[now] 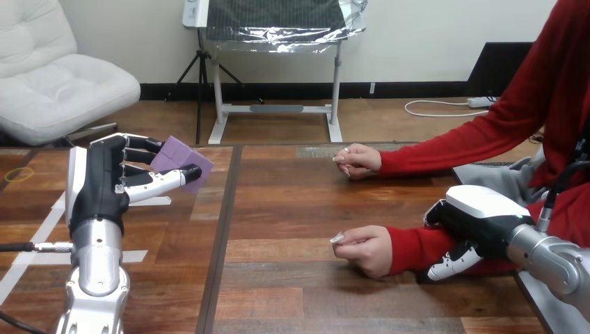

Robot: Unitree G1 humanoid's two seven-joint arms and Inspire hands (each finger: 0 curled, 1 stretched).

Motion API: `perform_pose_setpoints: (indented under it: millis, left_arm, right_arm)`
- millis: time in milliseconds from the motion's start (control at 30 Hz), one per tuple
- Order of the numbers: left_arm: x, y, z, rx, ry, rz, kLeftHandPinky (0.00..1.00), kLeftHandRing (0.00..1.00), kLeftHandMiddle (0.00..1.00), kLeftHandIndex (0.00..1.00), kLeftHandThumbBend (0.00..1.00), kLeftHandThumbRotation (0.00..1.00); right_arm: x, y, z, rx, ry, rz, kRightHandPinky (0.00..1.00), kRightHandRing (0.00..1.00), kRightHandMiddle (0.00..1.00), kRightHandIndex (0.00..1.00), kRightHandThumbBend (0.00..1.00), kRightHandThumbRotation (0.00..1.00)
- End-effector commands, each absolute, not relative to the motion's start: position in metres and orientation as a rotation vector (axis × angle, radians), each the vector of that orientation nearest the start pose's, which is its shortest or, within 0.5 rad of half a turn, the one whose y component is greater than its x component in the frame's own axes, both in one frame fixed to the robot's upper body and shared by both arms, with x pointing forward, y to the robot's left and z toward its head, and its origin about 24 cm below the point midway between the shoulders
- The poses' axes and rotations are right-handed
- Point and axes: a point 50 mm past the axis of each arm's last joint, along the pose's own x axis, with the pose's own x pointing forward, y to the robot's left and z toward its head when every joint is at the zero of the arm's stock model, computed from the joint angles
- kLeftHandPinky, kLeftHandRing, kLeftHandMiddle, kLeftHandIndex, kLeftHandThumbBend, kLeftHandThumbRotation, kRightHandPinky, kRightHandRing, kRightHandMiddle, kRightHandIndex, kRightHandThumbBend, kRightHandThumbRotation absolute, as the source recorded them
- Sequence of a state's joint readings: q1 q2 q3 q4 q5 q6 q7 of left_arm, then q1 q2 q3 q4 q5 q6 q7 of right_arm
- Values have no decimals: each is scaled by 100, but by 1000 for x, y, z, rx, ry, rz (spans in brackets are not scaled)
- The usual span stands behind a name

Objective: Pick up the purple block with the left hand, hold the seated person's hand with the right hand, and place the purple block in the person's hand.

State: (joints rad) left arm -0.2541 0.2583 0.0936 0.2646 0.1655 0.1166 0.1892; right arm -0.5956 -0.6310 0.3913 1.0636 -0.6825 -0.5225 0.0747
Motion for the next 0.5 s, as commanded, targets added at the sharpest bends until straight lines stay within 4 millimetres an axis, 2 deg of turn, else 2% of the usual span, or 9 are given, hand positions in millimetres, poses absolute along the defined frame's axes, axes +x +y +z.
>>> perform_pose_setpoints:
  millis: [0, 467]
  left_arm:
    - [308, 221, 82, 408, -22, 290, 32, 38, 42, 46, 64, 0]
    - [308, 220, 82, 402, -24, 286, 33, 38, 43, 46, 63, 0]
  right_arm:
    - [334, -244, 40, -1349, 112, 541, 31, 36, 42, 42, 74, 29]
    - [336, -245, 46, -1321, 89, 523, 33, 36, 41, 39, 73, 26]
